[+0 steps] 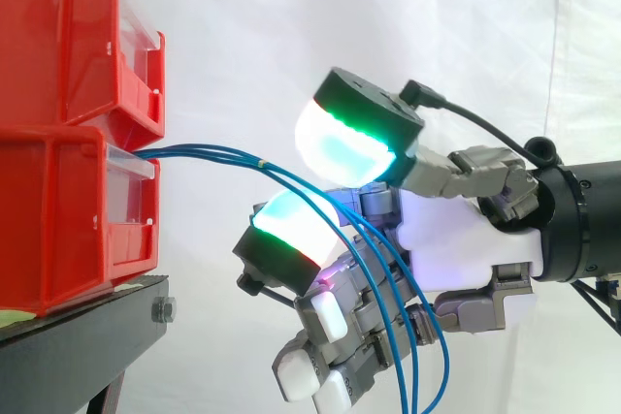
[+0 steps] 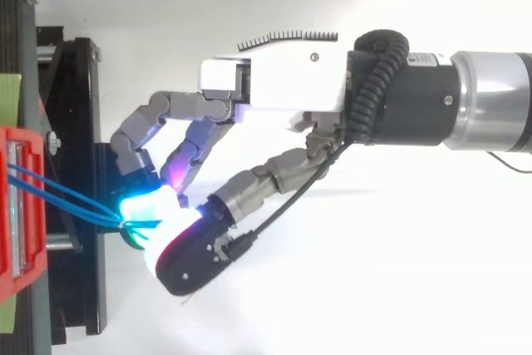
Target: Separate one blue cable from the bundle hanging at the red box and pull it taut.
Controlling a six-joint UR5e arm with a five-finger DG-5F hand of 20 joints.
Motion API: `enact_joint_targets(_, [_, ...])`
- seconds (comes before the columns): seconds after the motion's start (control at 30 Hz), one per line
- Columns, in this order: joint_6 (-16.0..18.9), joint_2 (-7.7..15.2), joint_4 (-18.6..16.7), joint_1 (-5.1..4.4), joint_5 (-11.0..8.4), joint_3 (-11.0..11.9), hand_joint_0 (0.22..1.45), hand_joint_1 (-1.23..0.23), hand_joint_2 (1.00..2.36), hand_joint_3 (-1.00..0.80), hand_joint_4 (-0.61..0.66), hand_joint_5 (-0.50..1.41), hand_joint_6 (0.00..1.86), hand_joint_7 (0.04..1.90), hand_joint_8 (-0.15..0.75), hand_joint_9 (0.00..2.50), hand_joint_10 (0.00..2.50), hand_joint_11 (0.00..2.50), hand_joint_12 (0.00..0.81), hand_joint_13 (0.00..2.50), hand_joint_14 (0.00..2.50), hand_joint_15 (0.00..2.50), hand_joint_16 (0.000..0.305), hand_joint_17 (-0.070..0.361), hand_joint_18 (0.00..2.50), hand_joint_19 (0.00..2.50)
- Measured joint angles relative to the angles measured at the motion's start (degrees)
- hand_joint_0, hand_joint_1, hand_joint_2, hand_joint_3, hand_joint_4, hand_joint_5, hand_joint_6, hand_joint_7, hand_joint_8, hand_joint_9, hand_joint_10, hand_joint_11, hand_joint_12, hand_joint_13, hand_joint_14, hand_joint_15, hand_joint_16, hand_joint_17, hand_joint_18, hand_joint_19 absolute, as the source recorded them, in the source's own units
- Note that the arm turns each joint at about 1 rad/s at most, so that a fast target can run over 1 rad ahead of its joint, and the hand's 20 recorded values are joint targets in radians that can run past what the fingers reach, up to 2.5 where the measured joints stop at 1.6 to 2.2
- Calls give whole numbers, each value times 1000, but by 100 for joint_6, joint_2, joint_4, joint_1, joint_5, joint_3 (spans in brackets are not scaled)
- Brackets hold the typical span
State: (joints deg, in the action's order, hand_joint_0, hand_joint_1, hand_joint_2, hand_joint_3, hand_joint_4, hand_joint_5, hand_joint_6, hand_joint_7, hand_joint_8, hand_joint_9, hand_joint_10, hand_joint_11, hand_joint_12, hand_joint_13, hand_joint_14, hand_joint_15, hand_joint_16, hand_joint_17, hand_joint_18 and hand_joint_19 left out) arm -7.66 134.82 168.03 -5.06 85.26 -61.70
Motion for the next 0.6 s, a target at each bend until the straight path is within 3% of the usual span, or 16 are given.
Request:
enact_joint_targets(0.07, [-6,0,-3,-2,0,0,577,-635,1000,-500,-51,-93,835,1222,267,1008,22,753,290,808,16,422,30,68,726,401])
enact_joint_targets(0.2, [-19,0,-6,-2,-4,0,570,-730,1009,-290,-22,-93,845,1262,302,1017,19,754,323,831,15,411,37,83,780,364])
enact_joint_targets(0.27, [-22,0,-6,-3,-5,0,592,-830,1012,-212,-21,-123,895,1147,299,964,19,762,324,816,15,417,37,83,770,374])
enact_joint_targets(0.33, [-24,0,-7,-4,-3,0,608,-850,1013,-233,-36,-130,896,1180,286,940,18,776,316,802,15,423,35,79,754,374])
enact_joint_targets(0.47, [-25,0,-5,-4,-1,0,729,-883,1000,-496,-163,-156,914,1188,267,896,22,768,302,779,17,408,33,73,739,351])
enact_joint_targets(0.6, [-25,0,5,-4,0,0,748,-881,1000,-500,-195,-167,924,1166,257,877,20,770,297,766,16,391,33,73,743,330])
